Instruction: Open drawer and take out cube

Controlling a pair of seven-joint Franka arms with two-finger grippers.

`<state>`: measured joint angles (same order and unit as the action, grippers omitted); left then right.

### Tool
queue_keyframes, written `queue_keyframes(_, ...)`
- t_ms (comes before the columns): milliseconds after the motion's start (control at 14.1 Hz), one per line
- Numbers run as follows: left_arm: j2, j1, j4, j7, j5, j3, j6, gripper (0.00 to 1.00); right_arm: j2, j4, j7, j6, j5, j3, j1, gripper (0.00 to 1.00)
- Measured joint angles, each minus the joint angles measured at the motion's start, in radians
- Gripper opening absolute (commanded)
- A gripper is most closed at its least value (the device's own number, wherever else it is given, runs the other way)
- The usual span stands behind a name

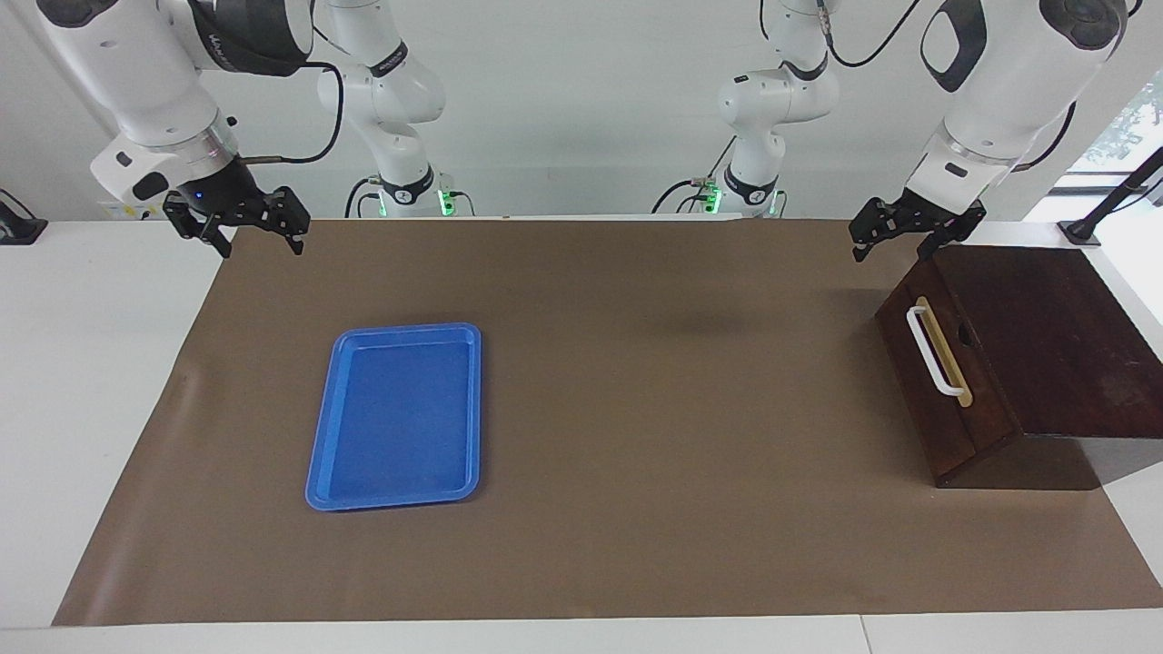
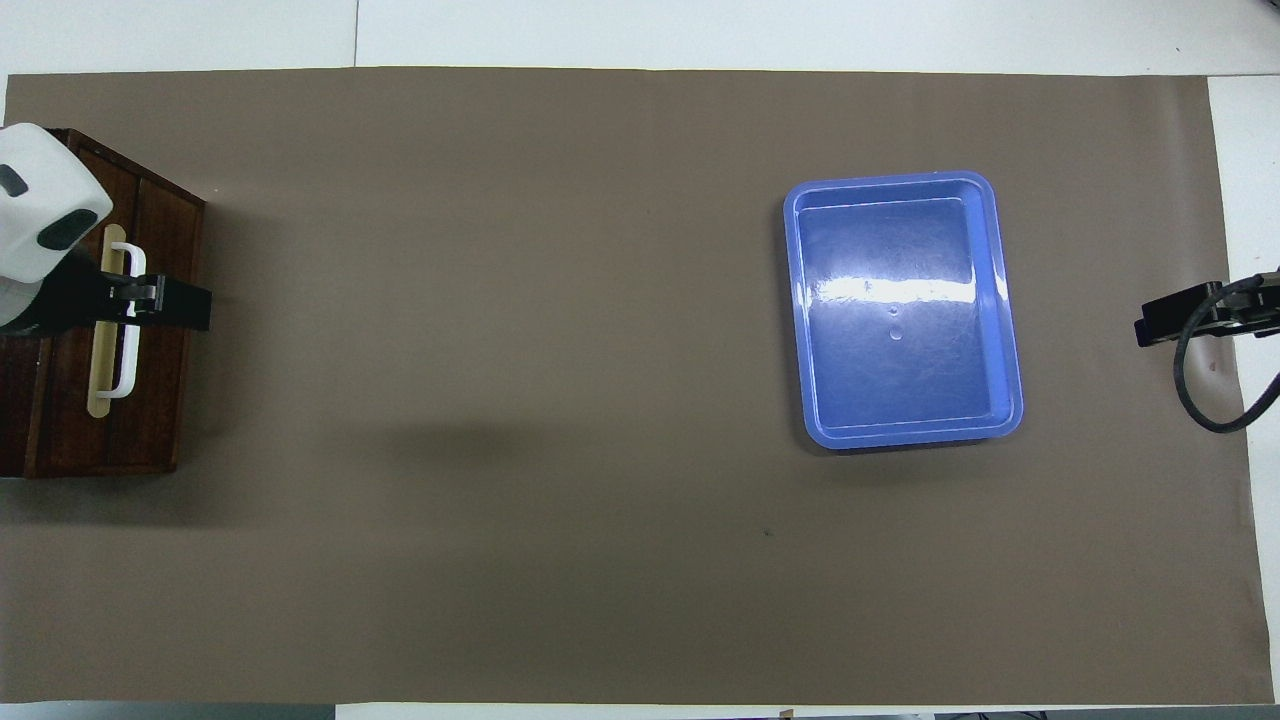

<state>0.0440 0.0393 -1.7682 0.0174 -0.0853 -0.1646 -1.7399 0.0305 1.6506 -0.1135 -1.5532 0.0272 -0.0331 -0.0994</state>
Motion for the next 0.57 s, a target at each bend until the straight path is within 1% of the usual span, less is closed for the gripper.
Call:
queue_keyframes(213,-0.003,-0.003,-0.087,-0.028,-0.095,0.005,-0.126,1.0,0.0,0.0,0.0,0.0,0.0,0.0,0.0,1.0)
queue_keyframes(356,-0.019,0.001,-0.143,-0.056,-0.163,0.011,-0.213,1.0,0.0,0.0,0.0,0.0,0.0,0.0,0.0,1.0)
queue_keyframes(569,-0.079,0.029,-0.182,-0.068,-0.249,0.016,-0.306,1.0,0.0,0.0,0.0,-0.012,0.0,-0.002,0.001,1.0)
